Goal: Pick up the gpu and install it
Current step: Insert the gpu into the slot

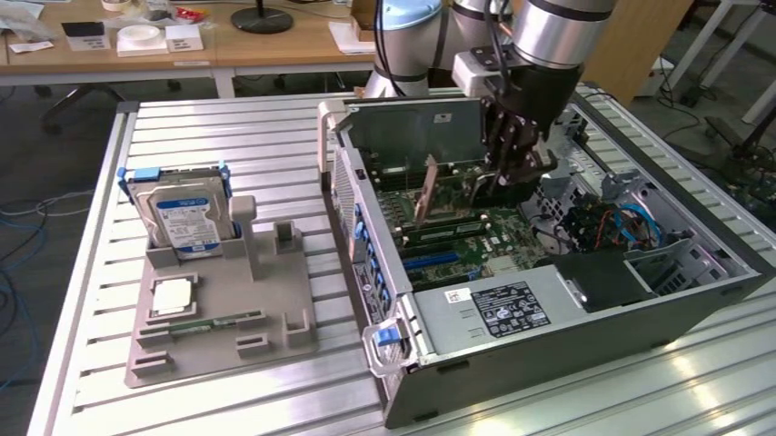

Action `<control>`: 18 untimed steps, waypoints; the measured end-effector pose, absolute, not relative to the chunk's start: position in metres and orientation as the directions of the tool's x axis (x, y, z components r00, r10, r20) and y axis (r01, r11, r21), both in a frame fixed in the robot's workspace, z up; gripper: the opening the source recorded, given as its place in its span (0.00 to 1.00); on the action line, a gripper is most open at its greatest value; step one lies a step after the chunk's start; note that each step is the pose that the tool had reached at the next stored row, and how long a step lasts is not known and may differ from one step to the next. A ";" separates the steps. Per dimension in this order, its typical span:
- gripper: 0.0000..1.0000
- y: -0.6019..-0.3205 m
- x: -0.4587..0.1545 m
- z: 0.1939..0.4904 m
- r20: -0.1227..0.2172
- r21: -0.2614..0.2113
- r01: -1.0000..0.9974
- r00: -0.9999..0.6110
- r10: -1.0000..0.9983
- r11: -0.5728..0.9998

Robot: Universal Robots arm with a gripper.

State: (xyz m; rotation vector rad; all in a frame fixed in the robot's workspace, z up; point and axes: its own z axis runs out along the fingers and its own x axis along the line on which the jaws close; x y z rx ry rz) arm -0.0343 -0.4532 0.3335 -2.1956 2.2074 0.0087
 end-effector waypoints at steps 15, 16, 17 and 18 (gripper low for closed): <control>0.27 -0.457 -0.038 0.314 -0.024 -0.016 -1.000 -0.005 -1.000 0.006; 0.27 -0.457 -0.038 0.312 -0.024 -0.016 -1.000 -0.005 -1.000 0.006; 0.27 -0.458 -0.039 0.311 -0.024 -0.016 -1.000 -0.005 -1.000 0.006; 0.27 -0.458 -0.039 0.309 -0.024 -0.016 -1.000 -0.005 -1.000 0.006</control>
